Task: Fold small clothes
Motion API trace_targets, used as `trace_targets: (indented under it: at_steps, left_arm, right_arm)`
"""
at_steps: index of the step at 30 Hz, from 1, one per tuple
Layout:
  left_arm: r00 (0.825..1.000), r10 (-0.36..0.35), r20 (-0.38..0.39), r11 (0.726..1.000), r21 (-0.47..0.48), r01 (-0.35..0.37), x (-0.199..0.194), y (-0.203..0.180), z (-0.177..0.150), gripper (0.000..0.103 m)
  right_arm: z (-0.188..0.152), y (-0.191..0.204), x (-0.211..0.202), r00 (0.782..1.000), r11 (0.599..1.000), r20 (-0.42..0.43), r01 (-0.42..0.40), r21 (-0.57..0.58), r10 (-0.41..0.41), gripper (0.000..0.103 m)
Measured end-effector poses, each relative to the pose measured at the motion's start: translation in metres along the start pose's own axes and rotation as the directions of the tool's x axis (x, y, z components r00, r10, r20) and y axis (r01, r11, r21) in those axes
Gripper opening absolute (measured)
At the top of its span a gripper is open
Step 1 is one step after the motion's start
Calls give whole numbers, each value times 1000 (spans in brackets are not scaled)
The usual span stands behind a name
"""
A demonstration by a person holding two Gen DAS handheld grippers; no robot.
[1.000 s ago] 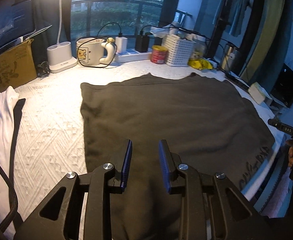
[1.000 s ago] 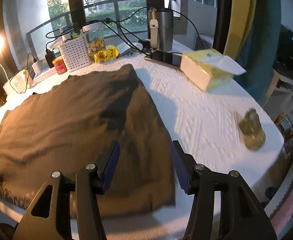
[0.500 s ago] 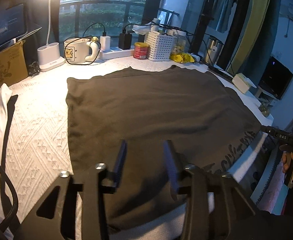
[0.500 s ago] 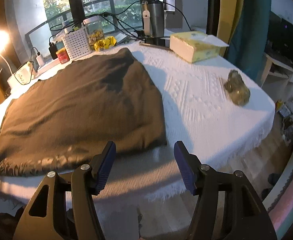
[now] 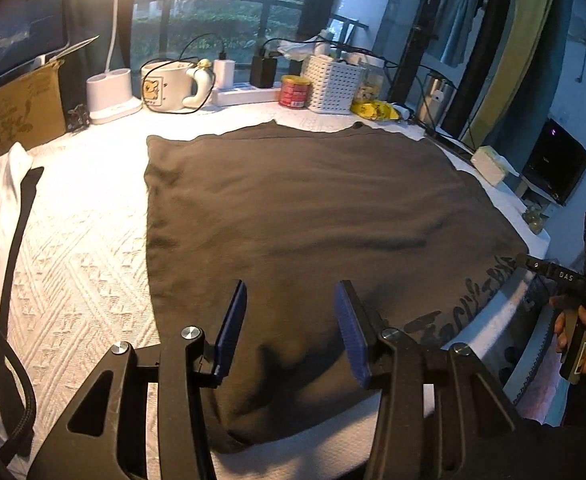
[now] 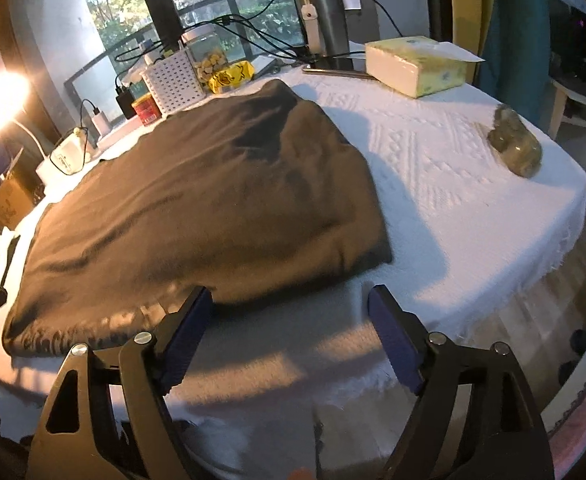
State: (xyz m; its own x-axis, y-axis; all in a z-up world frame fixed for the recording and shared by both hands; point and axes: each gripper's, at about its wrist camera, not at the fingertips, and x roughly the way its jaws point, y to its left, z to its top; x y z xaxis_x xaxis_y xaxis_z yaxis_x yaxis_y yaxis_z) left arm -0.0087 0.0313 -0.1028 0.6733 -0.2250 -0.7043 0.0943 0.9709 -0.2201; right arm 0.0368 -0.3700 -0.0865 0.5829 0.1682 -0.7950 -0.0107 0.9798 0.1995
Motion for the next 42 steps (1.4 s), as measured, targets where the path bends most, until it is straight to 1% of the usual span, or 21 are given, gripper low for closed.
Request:
trace_targets:
  at_steps: [2, 5, 7, 8, 18, 25, 30, 32, 33, 34, 35, 37, 38, 39, 42]
  left_arm:
    - [1000, 6, -9, 1000, -10, -6, 3, 5, 2, 46]
    - [1000, 13, -17, 1000, -15, -13, 7, 10, 7, 46]
    - [1000, 18, -19, 1000, -21, -18, 9, 14, 11, 46]
    - [1000, 19, -21, 999, -25, -20, 11, 16, 13, 46]
    - [997, 41, -58, 996, -77, -46, 37, 41, 31, 46]
    - [995, 70, -65, 993, -86, -76, 45, 56, 48, 46]
    - [993, 87, -75, 991, -93, -93, 51, 66, 56, 46]
    - [993, 92, -79, 991, -91, -99, 54, 69, 58, 46]
    - [992, 93, -81, 991, -91, -101, 55, 70, 60, 46]
    - [992, 96, -83, 990, -91, -103, 57, 71, 61, 46]
    - [992, 97, -84, 990, -92, -105, 58, 72, 62, 46]
    - [992, 98, -85, 990, -95, -106, 60, 74, 64, 46]
    - [992, 98, -83, 990, -97, -106, 60, 74, 65, 46]
    - [992, 97, -82, 990, -99, -105, 61, 75, 65, 46]
    - [992, 94, -80, 990, -102, -102, 61, 77, 66, 46]
  right_arm:
    - [4, 3, 4, 1000, 1000, 2, -14, 5, 14, 83]
    - [11, 9, 11, 1000, 1000, 11, -11, 9, 10, 84]
    - [16, 12, 17, 1000, 1000, 18, -11, 19, 11, 87]
    - [19, 14, 20, 1000, 1000, 20, -14, 21, 14, 88]
    - [54, 34, 58, 999, 999, 22, -47, 2, 47, 88]
    - [85, 44, 88, 999, 999, 23, -48, -6, 48, 88]
    - [102, 46, 104, 998, 998, 16, -60, -10, 60, 88]
    - [107, 48, 108, 998, 998, 14, -53, -25, 53, 86]
    - [109, 51, 111, 999, 998, 9, -46, -42, 46, 81]
    - [111, 55, 114, 999, 997, 3, -43, -65, 44, 70]
    - [113, 59, 117, 999, 995, -5, -38, -92, 38, 65]
    - [114, 69, 121, 1000, 985, -16, -1, -170, -2, 41]
    - [114, 72, 122, 1000, 981, -15, 8, -192, -11, 34]
    - [115, 74, 122, 1000, 978, -17, -1, -211, -3, 28]
    - [114, 78, 119, 1000, 971, 0, 0, -238, -1, 23]
